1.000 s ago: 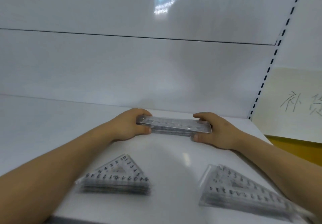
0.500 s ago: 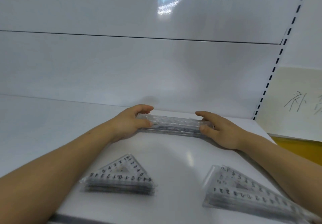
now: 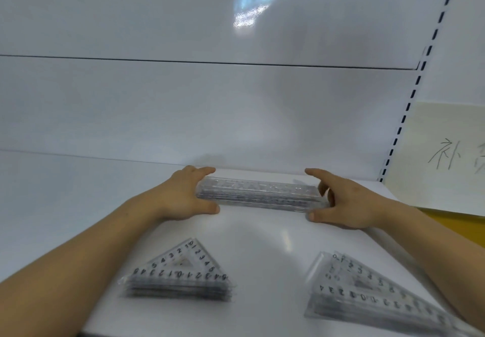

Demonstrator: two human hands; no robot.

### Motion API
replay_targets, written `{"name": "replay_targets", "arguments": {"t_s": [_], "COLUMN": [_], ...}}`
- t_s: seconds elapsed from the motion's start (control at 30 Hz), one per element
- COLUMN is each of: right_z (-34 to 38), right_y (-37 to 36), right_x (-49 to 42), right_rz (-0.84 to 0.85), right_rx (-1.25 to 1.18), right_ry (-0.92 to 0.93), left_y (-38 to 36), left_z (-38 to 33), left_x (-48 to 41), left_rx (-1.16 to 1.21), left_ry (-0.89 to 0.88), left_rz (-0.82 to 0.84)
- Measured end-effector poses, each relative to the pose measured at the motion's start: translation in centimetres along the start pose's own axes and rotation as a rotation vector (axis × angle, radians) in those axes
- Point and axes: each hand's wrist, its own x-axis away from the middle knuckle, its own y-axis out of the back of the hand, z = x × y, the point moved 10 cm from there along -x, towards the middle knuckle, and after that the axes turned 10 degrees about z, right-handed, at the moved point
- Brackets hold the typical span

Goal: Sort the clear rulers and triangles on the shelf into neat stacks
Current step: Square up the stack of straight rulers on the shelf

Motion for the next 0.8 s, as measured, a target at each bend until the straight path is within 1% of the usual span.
{"name": "replay_targets", "arguments": {"t_s": [0.07, 0.13, 0.3, 0.5, 0.67, 0.8], "right_z": [-0.5, -0.4, 0.9, 1.0, 1.9, 3.1], "right_y": [0.0, -0.3, -1.0, -0.6, -0.3, -1.0], "right_x": [0.2, 0.1, -0.3, -0.1, 0.1, -0.5], "right_rz": [0.019, 0.036, 0.033, 0.01, -0.019, -0.007], "right_rx": [0.013, 0.02, 0.094, 0.074, 0.078, 0.133], "right_ry": [-0.037, -0.047, -0.029, -0.018, 0.038, 0.058], "left_y": [0.0, -0.3, -0.6, 0.1, -0.4, -1.2], "left_z": [0.7, 0.4, -0.8, 0.0, -0.8, -2.0], "left_x": [0.1, 0.2, -0.2, -0.2, 0.0, -0.4], "left_rx": [-0.025, -0.017, -0.066, -0.013, 0.015, -0.096], "left_ry": [0.039, 0.025, 0.031, 0.025, -0.055, -0.04], "left_rz": [0.023, 0.038, 0.007, -0.018, 0.008, -0.003]}}
